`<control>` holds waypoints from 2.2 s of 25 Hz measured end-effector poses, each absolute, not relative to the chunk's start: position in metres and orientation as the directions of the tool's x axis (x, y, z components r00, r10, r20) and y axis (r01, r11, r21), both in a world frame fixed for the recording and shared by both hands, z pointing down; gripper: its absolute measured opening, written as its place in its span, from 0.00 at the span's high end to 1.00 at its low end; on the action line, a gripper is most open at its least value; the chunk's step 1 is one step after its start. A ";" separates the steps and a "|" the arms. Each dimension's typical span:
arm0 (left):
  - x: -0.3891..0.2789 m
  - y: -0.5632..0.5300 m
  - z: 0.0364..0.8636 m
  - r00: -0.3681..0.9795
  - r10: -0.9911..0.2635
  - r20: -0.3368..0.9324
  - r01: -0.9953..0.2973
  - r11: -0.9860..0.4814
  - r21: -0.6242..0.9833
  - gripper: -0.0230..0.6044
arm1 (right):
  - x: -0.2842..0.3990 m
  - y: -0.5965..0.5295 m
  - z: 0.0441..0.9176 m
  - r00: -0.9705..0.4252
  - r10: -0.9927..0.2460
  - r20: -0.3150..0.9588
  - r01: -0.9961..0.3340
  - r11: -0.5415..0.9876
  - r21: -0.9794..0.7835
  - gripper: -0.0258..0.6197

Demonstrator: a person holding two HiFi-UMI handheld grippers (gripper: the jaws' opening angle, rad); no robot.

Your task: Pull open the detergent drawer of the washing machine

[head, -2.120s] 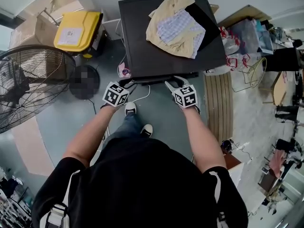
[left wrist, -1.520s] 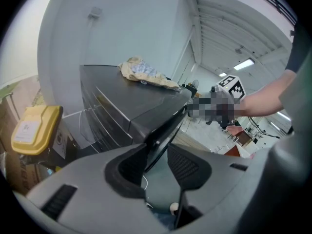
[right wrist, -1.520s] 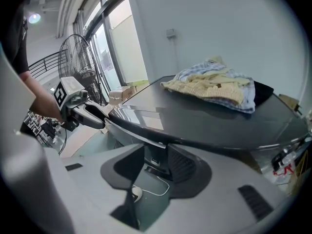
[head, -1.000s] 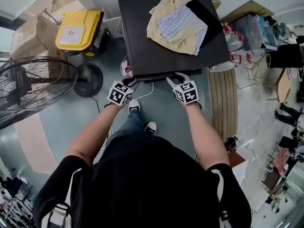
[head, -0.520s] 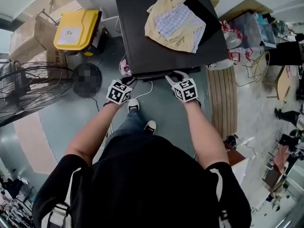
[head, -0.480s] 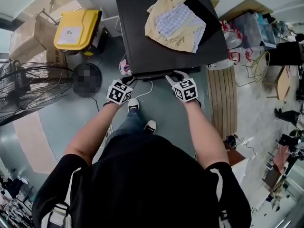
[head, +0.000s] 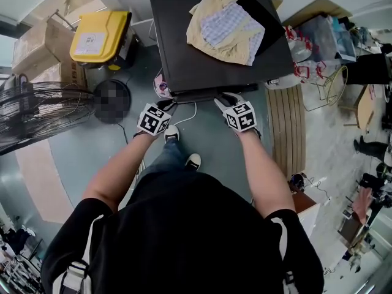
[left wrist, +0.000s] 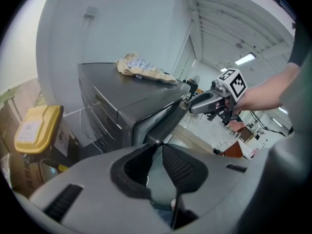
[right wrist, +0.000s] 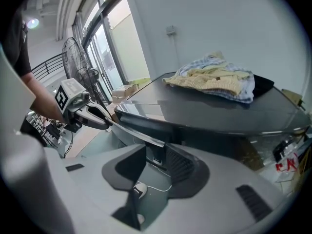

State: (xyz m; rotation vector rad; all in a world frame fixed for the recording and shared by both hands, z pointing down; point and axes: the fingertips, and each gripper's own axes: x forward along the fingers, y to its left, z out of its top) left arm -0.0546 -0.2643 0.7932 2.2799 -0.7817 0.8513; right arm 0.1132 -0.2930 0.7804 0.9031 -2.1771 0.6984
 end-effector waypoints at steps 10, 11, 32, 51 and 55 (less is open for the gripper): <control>-0.046 -0.237 0.793 0.620 -0.306 0.723 -0.687 -0.657 0.311 0.85 | 0.122 -0.267 0.781 -0.538 -0.382 0.751 -0.752 0.621 -0.223 0.77; -0.045 -0.235 0.792 0.619 -0.306 0.723 -0.689 -0.654 0.313 0.85 | 0.122 -0.264 0.780 -0.539 -0.381 0.751 -0.752 0.620 -0.225 0.77; -0.032 -0.182 0.792 0.620 -0.286 0.731 -0.687 -0.647 0.330 0.85 | 0.136 -0.212 0.782 -0.535 -0.360 0.764 -0.752 0.615 -0.237 0.77; -0.022 -0.146 0.794 0.612 -0.285 0.738 -0.693 -0.642 0.327 0.85 | 0.146 -0.176 0.785 -0.539 -0.344 0.769 -0.742 0.625 -0.240 0.77; -0.020 -0.135 0.793 0.612 -0.283 0.739 -0.693 -0.643 0.328 0.85 | 0.148 -0.166 0.784 -0.538 -0.341 0.771 -0.742 0.625 -0.241 0.77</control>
